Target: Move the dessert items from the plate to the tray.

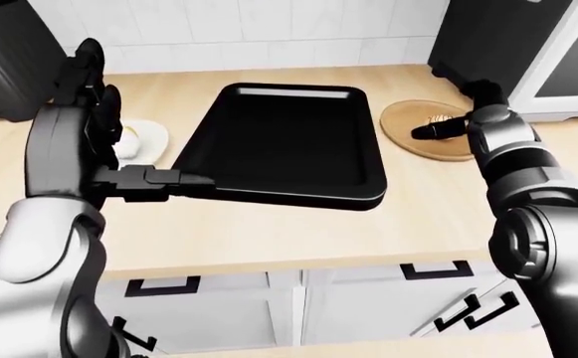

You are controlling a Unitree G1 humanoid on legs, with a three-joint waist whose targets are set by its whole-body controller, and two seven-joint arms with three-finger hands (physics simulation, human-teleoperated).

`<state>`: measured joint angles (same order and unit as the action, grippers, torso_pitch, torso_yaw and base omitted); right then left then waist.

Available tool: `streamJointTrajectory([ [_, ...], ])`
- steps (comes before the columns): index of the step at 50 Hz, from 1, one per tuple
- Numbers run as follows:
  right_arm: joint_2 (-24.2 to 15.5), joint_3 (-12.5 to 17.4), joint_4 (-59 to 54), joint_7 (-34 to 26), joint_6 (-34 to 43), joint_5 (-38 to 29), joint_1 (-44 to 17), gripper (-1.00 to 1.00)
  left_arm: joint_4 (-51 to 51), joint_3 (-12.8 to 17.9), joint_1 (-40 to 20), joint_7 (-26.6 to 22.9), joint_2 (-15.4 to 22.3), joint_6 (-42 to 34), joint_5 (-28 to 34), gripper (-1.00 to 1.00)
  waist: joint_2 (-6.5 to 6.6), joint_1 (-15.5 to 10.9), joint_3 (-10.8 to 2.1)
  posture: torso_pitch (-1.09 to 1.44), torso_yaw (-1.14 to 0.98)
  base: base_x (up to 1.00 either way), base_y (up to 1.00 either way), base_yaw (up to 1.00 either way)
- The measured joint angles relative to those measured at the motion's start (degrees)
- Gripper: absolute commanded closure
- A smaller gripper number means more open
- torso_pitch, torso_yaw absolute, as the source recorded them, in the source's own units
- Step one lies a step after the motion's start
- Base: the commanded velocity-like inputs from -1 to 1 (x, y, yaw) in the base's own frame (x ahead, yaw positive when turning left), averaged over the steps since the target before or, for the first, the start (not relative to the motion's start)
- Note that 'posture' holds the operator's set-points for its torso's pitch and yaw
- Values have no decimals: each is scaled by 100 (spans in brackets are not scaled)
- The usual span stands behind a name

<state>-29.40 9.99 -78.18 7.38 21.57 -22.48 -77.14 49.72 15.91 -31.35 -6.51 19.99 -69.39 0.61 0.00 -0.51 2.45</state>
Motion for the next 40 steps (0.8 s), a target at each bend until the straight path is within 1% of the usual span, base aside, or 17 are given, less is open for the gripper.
streamJointTrajectory([
  [8,-9,-12,-18,4,-13,-79,20,-43,98,-16,-8,-8,9,-57,29,-100,-3,1,5,0,0,0,0,0],
  [15,2,-59,0,-3,-77,-190,86,-40,174,47,-42,-36,27,-123,30,-100,-3,2,-3,0,0,0,0,0],
  [25,39,-112,-20,4,-147,-377,123,-36,257,54,-45,-53,41,-195,26,-100,5,5,8,0,0,0,0,0],
  [31,43,-114,-33,68,-273,-464,125,-21,232,64,1,-48,29,-150,39,-100,8,10,11,0,0,0,0,0],
  [40,96,-195,-27,212,-420,-661,172,-15,315,76,45,-60,27,-160,42,-100,1,19,5,0,0,0,0,0],
])
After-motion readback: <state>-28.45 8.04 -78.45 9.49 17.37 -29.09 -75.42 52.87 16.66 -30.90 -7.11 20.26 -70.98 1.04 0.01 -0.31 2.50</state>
